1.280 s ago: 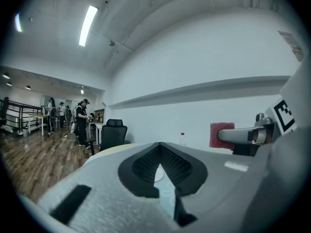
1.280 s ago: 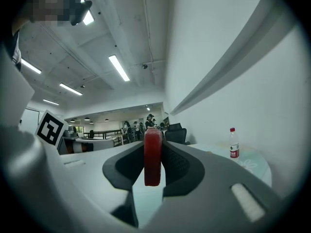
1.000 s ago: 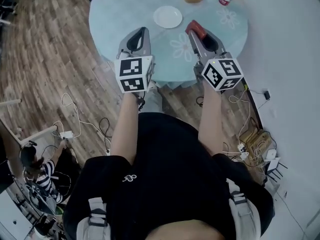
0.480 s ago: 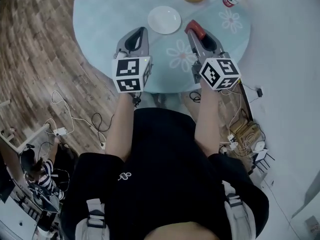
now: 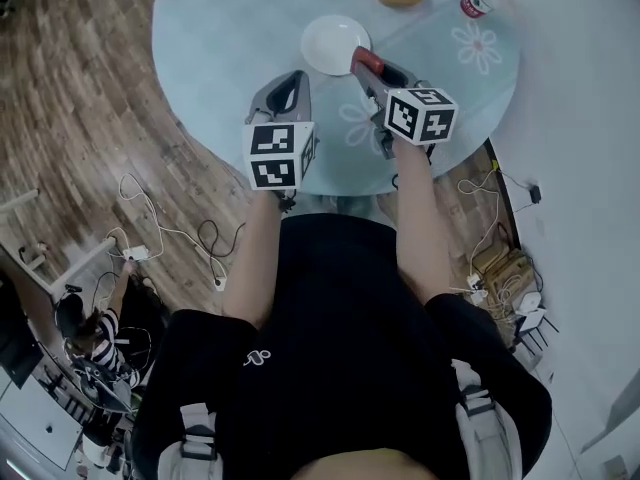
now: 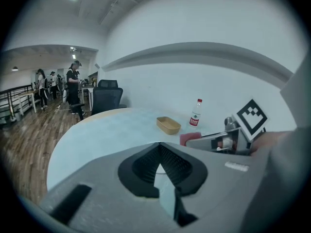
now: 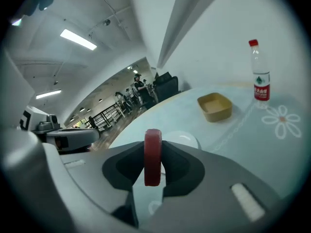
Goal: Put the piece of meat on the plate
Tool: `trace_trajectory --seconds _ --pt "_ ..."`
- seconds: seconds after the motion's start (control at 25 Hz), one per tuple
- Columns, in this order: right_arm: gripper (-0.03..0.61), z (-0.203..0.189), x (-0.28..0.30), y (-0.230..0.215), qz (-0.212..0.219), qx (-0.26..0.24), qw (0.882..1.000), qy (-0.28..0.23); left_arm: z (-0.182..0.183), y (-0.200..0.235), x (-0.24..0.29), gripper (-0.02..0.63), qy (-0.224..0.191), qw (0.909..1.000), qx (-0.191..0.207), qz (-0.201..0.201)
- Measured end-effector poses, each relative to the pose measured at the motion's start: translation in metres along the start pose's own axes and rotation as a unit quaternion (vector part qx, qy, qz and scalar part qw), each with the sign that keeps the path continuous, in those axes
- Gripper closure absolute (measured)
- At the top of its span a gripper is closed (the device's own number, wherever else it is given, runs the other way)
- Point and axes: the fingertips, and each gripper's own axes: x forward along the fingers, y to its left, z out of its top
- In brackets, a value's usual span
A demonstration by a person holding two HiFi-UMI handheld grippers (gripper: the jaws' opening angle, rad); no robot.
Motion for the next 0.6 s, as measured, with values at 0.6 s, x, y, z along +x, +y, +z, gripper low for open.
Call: trace_trajectory --seconds 0.6 --pt "0.476 -0.022 0.126 -0.005 0.062 -0.022 0.982 0.178 -0.008 0.058 -0.033 0.618 0.000 0.9971 -0.043 0.063"
